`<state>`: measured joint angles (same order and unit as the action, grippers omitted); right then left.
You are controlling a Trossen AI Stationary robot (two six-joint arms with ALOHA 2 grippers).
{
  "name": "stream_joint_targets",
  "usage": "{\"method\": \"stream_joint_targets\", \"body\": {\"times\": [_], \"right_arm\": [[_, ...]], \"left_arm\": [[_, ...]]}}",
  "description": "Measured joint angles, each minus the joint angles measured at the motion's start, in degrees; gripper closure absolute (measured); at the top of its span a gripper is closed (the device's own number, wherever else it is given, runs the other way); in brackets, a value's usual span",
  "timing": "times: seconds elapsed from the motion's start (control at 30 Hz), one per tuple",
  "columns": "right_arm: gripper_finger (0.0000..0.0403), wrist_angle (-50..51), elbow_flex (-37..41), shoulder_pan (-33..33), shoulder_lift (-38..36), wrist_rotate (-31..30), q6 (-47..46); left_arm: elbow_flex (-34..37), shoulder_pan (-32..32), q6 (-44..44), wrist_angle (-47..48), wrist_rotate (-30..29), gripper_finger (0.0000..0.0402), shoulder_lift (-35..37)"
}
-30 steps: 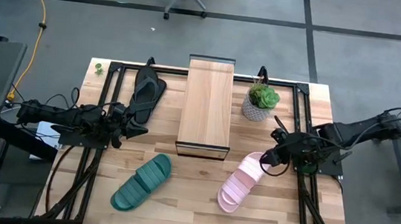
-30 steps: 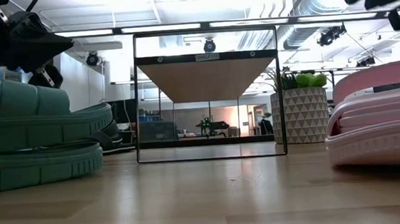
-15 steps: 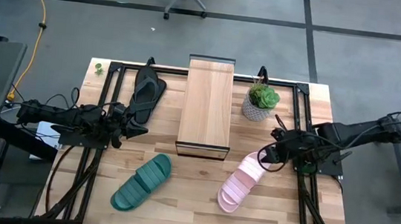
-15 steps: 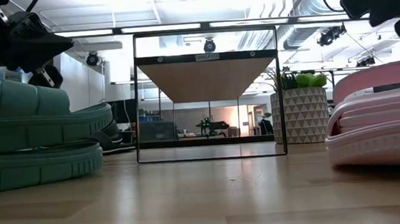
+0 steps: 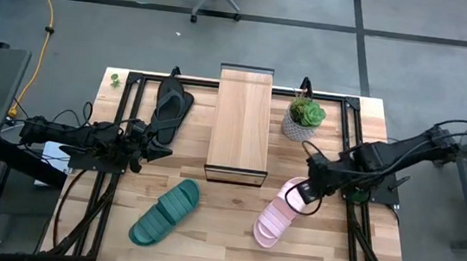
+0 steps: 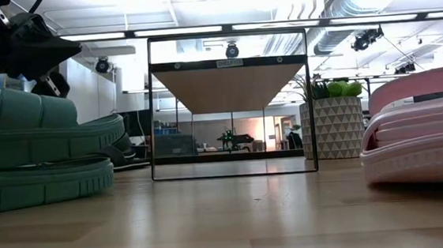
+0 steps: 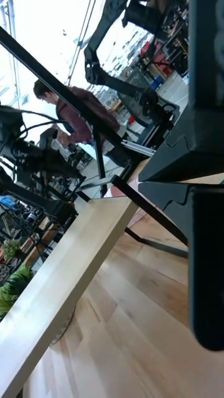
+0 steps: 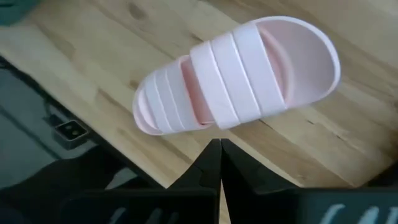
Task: Pick and place slippers onto the shelf
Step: Put the pink pair of slippers on the shelf
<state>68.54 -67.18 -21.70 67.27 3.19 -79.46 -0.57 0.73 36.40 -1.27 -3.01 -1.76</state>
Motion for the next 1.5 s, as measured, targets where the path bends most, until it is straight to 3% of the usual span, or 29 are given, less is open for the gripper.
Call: {"method": "stream_joint_targets", "body": {"times": [0.37, 0.5, 0.7, 0.9, 1.23, 1.5], "right_arm": [[0.0403, 7.5, -10.4, -2.8, 13.5, -4.4, -2.6], [0.0403, 6.8, -10.7, -4.0, 15.6, -6.0, 0.6], [0.0403, 8.5, -9.8, -4.0, 15.7, -9.0, -2.9], [0.0402, 4.1, -9.8, -4.7, 15.7, -11.2, -2.2], [0.0400, 4.3, -9.8, -4.0, 14.8, -7.6, 0.8], [0.0343, 7.9, -9.8, -0.2, 8.3, -9.9, 3.3]], "left_arm": [[0.0, 0.0, -0.1, 0.0, 0.0, 0.0401, 0.0], [0.0, 0.0, -0.1, 0.0, 0.0, 0.0401, 0.0], [0.0, 0.0, -0.1, 0.1, 1.1, 0.0401, 0.0], [0.0, 0.0, -0.1, 0.5, 2.9, 0.0401, 0.0], [0.0, 0.0, -0.1, 0.6, 3.3, 0.0401, 0.0], [0.0, 0.0, -0.1, 0.6, 3.3, 0.0401, 0.0]]}}
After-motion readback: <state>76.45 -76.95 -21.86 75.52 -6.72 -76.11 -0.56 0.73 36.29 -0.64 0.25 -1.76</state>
